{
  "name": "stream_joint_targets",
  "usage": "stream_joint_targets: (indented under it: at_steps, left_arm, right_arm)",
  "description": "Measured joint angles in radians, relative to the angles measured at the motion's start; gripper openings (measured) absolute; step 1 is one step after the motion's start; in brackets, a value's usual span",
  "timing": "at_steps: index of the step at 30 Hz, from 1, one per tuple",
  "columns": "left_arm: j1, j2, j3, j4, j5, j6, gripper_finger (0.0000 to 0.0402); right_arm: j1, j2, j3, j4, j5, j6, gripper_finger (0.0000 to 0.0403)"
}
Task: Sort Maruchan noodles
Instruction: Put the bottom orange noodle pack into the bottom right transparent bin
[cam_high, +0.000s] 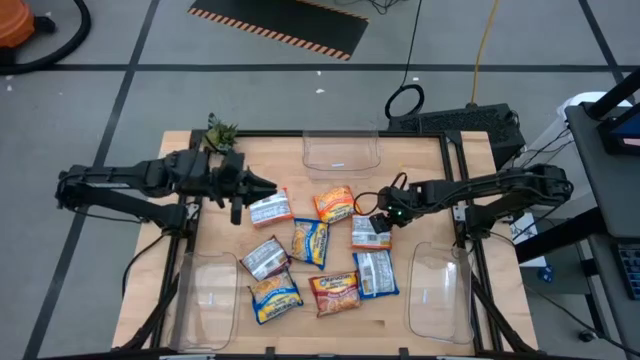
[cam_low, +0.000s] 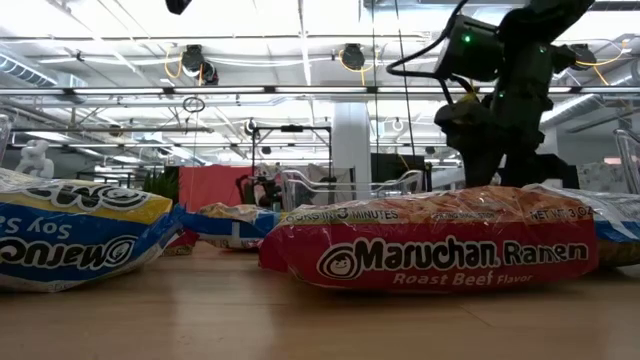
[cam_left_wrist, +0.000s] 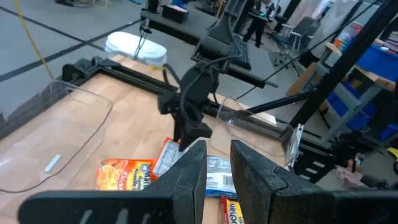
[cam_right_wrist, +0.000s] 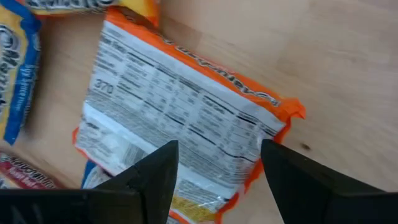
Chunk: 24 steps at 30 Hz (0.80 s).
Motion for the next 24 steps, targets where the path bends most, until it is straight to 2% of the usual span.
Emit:
stream_joint_targets:
  at_steps: [6, 12, 17, 24]
  left_arm:
    - [-0.019, 0.055, 0.001, 0.094, -0.022, -0.032, 0.0076]
    - [-0.036, 0.100, 0.001, 0.103, -0.023, -0.072, 0.0076]
    - [-0.051, 0.124, 0.001, 0.148, -0.023, -0.086, 0.0076]
    - [-0.051, 0.138, 0.000, 0.156, -0.023, -0.097, 0.0076]
  right_arm:
    - [0.000, -0.001, -0.009, 0.005, 0.006, -0.027, 0.0224]
    - [0.000, -0.054, -0.009, -0.020, 0.007, -0.029, 0.0224]
    - [0.000, -0.102, -0.013, -0.096, 0.058, -0.018, 0.0224]
    - [-0.006, -0.122, -0.142, 0.115, 0.026, 0.009, 0.0220]
